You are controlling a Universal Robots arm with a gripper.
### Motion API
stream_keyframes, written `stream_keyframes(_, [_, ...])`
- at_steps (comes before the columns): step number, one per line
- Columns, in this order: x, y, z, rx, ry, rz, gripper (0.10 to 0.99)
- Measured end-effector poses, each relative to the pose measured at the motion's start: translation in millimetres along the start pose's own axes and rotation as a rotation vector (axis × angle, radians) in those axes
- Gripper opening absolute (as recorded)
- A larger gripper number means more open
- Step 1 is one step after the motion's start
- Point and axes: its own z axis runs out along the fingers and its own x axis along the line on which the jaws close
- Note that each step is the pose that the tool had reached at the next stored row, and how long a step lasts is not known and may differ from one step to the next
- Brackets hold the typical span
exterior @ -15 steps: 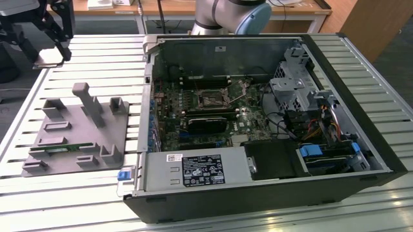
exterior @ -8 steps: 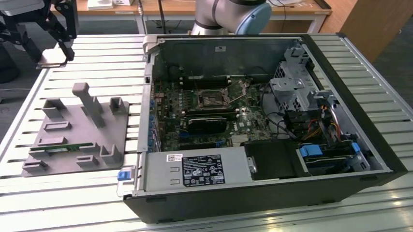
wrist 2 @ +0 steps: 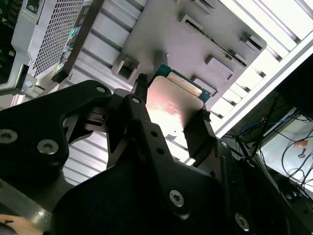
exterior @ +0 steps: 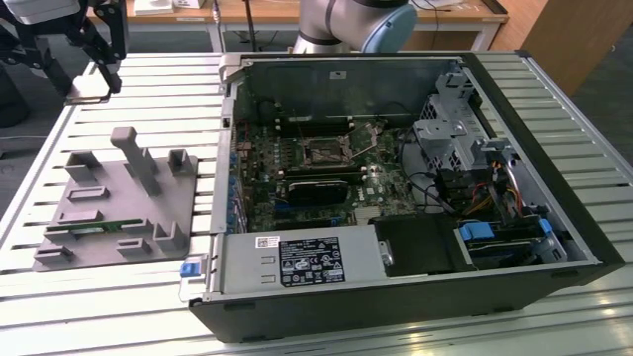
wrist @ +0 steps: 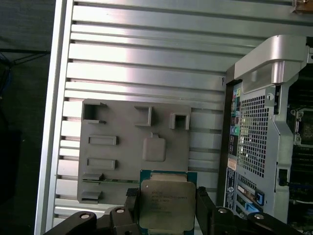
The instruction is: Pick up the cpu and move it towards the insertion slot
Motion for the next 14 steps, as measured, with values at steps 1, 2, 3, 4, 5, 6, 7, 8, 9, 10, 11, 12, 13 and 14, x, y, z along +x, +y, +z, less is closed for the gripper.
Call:
stream_keyframes(1, [-0.9, -0.1, 0.0, 0.0, 0.0, 0.0, 0.549])
stream_keyframes(2, [-1.8, -0.1, 0.1, 0.0, 0.0, 0.0, 0.549])
stream_keyframes(3, [-2.7, -0.2, 0.0, 0.0, 0.0, 0.0, 0.549])
stream_keyframes(4, [-3.6, -0.2, 0.0, 0.0, 0.0, 0.0, 0.549])
stream_keyframes(5, [-4.4, -0.3, 0.0, 0.0, 0.0, 0.0, 0.549])
stream_keyframes(6, [-5.3, -0.4, 0.1, 0.0, 0.0, 0.0, 0.549])
stream_keyframes(7, [-6.2, -0.4, 0.1, 0.0, -0.0001, 0.0, 0.549])
stream_keyframes(8, [-7.0, -0.5, 0.1, 0.0, 0.0, 0.0, 0.549])
stream_keyframes(9, [-7.9, -0.5, 0.1, 0.0, -0.0001, 0.0, 0.549])
stream_keyframes(10, [-8.7, -0.6, 0.1, 0.0, -0.0001, 0.0, 0.549])
stream_keyframes(11, [-9.5, -0.6, 0.0, 0.0, 0.0, 0.0, 0.549])
stream_keyframes(12, [-10.3, -0.7, 0.1, 0.0, -0.0001, 0.0, 0.549])
stream_keyframes(13, [-11.1, -0.8, 0.1, 0.0, -0.0001, 0.0, 0.549])
stream_keyframes(14, [-12.0, -0.8, 0.1, 0.0, -0.0001, 0.0, 0.549])
